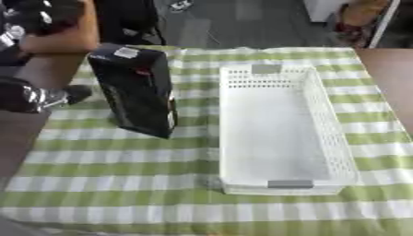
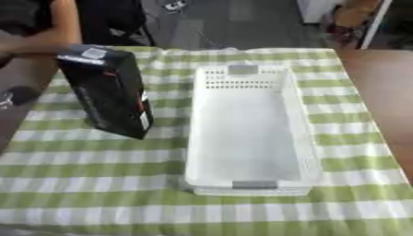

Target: Pick up objects on the table and place them in the box.

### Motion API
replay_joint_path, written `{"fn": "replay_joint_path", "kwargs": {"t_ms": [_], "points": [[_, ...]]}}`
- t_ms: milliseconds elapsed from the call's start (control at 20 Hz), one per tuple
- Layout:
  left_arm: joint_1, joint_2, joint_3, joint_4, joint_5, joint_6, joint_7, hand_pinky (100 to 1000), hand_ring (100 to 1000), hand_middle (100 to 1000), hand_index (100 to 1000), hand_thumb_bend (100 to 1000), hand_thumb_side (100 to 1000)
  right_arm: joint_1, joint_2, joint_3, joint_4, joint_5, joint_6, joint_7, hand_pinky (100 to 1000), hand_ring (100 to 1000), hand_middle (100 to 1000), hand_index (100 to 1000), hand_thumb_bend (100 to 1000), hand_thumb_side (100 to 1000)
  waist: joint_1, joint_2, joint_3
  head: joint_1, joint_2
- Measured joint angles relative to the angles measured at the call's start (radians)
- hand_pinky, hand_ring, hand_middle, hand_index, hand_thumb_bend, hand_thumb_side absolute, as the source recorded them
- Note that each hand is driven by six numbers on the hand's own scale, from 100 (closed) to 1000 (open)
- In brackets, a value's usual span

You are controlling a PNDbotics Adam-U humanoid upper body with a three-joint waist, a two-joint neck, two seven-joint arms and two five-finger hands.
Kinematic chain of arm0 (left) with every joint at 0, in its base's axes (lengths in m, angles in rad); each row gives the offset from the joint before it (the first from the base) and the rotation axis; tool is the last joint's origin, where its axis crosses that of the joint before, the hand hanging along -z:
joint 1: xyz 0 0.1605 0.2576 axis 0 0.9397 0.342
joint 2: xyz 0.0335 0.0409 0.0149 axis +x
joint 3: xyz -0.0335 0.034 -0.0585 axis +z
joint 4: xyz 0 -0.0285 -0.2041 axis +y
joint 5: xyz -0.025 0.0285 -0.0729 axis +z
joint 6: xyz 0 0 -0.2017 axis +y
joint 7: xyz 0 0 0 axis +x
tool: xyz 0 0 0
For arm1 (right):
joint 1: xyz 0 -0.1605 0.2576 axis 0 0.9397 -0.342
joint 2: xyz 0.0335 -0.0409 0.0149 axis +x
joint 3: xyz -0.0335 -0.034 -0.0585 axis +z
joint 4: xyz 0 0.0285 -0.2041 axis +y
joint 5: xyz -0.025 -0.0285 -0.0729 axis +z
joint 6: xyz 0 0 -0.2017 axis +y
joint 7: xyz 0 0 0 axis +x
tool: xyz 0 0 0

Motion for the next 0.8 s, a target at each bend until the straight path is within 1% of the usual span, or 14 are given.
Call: {"fn": "replay_joint_path", "kwargs": {"t_ms": [50,200,500,650,800], "points": [[-0.013,0.013,-0.007,0.017,-0.001,-0.002,-0.017,788,848,923,985,1000,619,0.000,0.000,0.000,0.000,0.000,0.000,0.000,781,824,804,806,141,634,0.000,0.000,0.000,0.000,0.000],[-0.042,0.028,-0.012,0.068,-0.029,-0.005,-0.041,800,855,915,985,1000,617,0.000,0.000,0.000,0.000,0.000,0.001,0.002,781,824,804,806,141,634,0.000,0.000,0.001,0.000,0.000],[-0.100,0.028,-0.017,0.163,-0.155,0.016,-0.047,831,875,930,994,1000,639,0.001,0.000,0.000,0.000,-0.001,0.000,0.004,781,822,803,805,141,636,-0.003,-0.001,0.006,0.000,0.000],[-0.150,0.015,-0.032,0.226,-0.221,0.040,-0.039,845,878,939,995,1000,658,0.001,0.000,0.000,0.000,-0.001,0.000,0.004,781,822,803,805,141,635,-0.006,-0.003,0.005,0.000,0.000],[-0.182,-0.012,-0.049,0.281,-0.278,0.064,-0.011,849,879,942,995,1000,665,0.001,0.000,0.000,0.000,-0.001,0.000,0.004,781,822,803,805,141,635,-0.009,-0.003,0.004,0.000,0.000]]}}
